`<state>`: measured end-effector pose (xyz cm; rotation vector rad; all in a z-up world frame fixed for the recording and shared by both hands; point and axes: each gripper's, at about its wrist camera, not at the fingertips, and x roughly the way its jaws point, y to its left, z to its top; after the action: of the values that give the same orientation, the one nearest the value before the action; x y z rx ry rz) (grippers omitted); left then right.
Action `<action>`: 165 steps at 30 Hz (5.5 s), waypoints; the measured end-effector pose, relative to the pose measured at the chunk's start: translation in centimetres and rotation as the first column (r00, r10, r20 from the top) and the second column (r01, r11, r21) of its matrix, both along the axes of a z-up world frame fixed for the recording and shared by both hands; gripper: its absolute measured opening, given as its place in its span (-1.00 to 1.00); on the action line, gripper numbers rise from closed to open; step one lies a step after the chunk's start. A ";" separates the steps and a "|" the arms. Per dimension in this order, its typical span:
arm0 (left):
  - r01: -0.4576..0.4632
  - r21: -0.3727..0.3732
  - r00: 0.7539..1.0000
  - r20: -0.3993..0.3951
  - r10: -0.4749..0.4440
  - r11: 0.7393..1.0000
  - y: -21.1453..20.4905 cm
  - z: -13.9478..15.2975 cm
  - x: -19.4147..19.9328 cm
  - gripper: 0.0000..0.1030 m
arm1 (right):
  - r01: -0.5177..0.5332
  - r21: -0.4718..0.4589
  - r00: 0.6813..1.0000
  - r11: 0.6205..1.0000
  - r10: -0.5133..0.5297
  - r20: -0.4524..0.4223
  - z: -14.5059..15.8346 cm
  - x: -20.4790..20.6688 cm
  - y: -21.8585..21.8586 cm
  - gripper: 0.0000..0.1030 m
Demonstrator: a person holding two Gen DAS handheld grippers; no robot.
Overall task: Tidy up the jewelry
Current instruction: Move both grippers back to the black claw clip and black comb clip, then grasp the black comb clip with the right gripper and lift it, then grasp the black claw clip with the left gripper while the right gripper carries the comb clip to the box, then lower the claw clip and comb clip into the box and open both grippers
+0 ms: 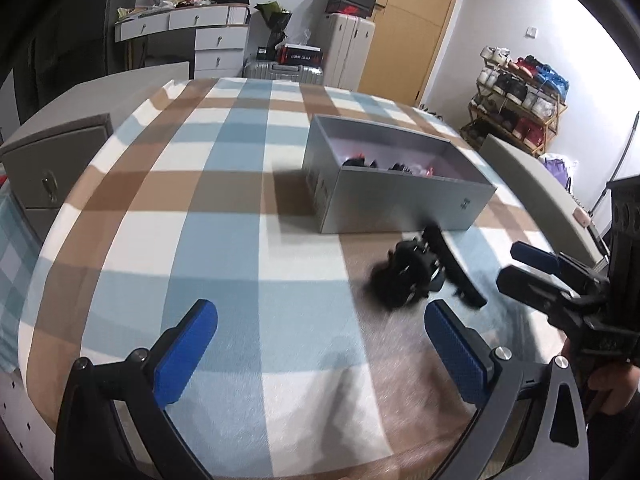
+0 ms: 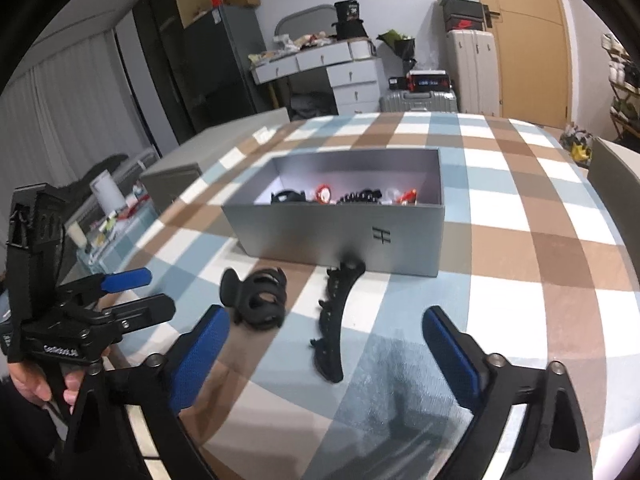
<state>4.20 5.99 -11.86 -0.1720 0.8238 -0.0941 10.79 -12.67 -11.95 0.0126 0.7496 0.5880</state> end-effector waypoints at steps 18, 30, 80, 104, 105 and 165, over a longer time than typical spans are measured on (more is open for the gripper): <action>0.009 0.011 1.000 -0.025 -0.009 1.000 0.1 -0.7 -0.7 0.96 | -0.065 -0.209 0.998 0.976 0.065 -0.010 -2.5 0.1 3.1 -0.60; 0.013 0.011 0.999 -0.044 -0.012 1.000 -0.2 -0.8 -0.5 0.96 | -0.054 -0.214 0.998 0.975 0.055 0.001 -2.3 -0.5 2.7 -0.64; 0.241 -0.012 0.962 -0.132 -0.240 0.971 -5.1 -0.6 5.9 0.13 | 0.097 0.017 0.992 0.995 -0.098 0.077 -0.4 -2.6 -4.5 -0.69; 0.291 0.027 0.956 -0.053 -0.289 0.956 -5.6 1.6 3.6 -0.39 | 0.085 0.057 0.993 0.995 -0.089 0.076 0.7 -3.5 -4.1 -0.68; 0.290 0.029 0.957 -0.040 -0.289 0.957 -5.5 2.0 3.4 -0.39 | 0.082 0.054 0.993 0.995 -0.086 0.078 0.9 -3.5 -4.0 -0.68; 0.238 -0.056 0.971 0.036 -0.236 0.970 -4.3 4.4 13.1 -0.39 | -0.001 0.189 1.000 0.982 -0.002 0.019 3.4 10.7 0.2 -0.67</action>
<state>17.27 1.73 -7.46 -0.1274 0.8108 -0.3457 21.53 -12.49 -8.57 0.1820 0.6733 0.6563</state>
